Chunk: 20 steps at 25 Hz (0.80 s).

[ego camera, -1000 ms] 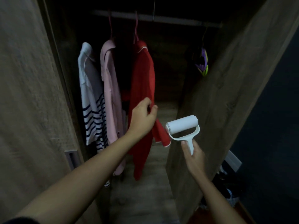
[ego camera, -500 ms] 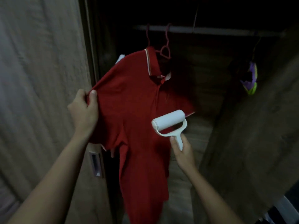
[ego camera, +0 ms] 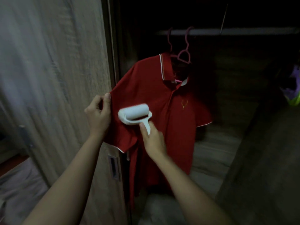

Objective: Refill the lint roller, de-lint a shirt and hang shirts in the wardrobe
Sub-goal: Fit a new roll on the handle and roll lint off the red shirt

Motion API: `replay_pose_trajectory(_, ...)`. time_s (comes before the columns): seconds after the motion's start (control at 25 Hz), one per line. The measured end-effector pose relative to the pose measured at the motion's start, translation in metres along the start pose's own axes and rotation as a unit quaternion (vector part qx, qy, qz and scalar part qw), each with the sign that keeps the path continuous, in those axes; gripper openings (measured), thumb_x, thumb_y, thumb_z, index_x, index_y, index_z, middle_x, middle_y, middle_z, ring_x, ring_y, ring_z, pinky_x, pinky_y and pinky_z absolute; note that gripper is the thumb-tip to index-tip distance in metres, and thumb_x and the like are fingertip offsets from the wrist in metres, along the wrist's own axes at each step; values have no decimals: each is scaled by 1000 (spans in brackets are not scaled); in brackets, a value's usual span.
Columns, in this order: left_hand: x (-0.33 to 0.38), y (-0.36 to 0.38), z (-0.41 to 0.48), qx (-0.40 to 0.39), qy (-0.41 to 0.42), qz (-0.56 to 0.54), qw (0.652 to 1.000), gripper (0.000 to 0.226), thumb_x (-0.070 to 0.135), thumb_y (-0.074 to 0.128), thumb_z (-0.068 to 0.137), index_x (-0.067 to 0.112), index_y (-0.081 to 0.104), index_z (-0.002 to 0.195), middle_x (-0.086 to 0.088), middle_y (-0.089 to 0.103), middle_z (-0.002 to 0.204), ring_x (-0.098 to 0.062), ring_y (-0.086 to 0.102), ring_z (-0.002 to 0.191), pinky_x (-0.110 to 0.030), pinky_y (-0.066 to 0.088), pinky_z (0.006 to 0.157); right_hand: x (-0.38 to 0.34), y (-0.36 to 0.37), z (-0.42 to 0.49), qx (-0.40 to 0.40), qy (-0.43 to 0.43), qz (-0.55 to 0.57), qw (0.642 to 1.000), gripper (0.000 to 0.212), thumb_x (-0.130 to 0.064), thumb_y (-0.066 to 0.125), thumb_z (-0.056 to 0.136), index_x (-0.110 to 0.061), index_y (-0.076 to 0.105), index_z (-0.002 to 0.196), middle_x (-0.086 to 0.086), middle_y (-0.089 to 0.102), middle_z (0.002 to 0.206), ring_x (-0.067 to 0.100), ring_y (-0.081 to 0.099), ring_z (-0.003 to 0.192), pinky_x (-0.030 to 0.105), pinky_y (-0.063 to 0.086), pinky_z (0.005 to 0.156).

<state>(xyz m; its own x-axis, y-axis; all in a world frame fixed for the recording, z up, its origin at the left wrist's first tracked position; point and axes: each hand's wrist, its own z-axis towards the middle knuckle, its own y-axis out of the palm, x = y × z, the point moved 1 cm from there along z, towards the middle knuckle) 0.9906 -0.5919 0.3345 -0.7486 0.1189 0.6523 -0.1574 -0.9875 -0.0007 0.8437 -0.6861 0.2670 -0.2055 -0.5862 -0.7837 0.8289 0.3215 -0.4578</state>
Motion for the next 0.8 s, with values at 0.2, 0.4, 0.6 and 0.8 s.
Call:
replay_pose_trajectory(0.2, 1, 2, -1, 12, 3, -9, 1000, 34, 27, 53, 96, 17, 45, 64, 19, 50, 53, 4, 39, 48, -12, 29, 51, 27, 13, -38, -70, 61, 14, 996, 33, -50, 40, 93, -23, 56, 102, 2, 68, 83, 25, 65, 80, 37, 49, 68)
replay_pose_trajectory(0.4, -1, 6, -3, 37, 4, -9, 999, 30, 30, 52, 96, 18, 50, 68, 9, 43, 52, 5, 42, 48, -11, 30, 52, -25, -21, 60, 33, 12, 9, 999, 37, -50, 37, 94, -21, 56, 104, 10, 67, 88, 33, 62, 88, 26, 33, 65)
replay_pose_trajectory(0.6, -4, 9, -2, 55, 5, -4, 998, 35, 34, 51, 95, 11, 55, 69, 9, 41, 54, 4, 43, 48, -10, 29, 52, 50, 8, 30, -44, 101, -46, 993, 41, -52, 37, 94, -21, 56, 112, 16, 68, 102, 36, 63, 97, 30, 39, 67)
replay_pose_trajectory(0.8, -5, 11, -3, 65, 18, -11, 998, 35, 35, 50, 95, 12, 53, 68, 12, 43, 50, 3, 41, 47, -11, 29, 50, 62, 17, 19, -43, 115, -38, 992, 42, -51, 38, 94, -20, 56, 115, 16, 69, 101, 37, 63, 97, 32, 43, 70)
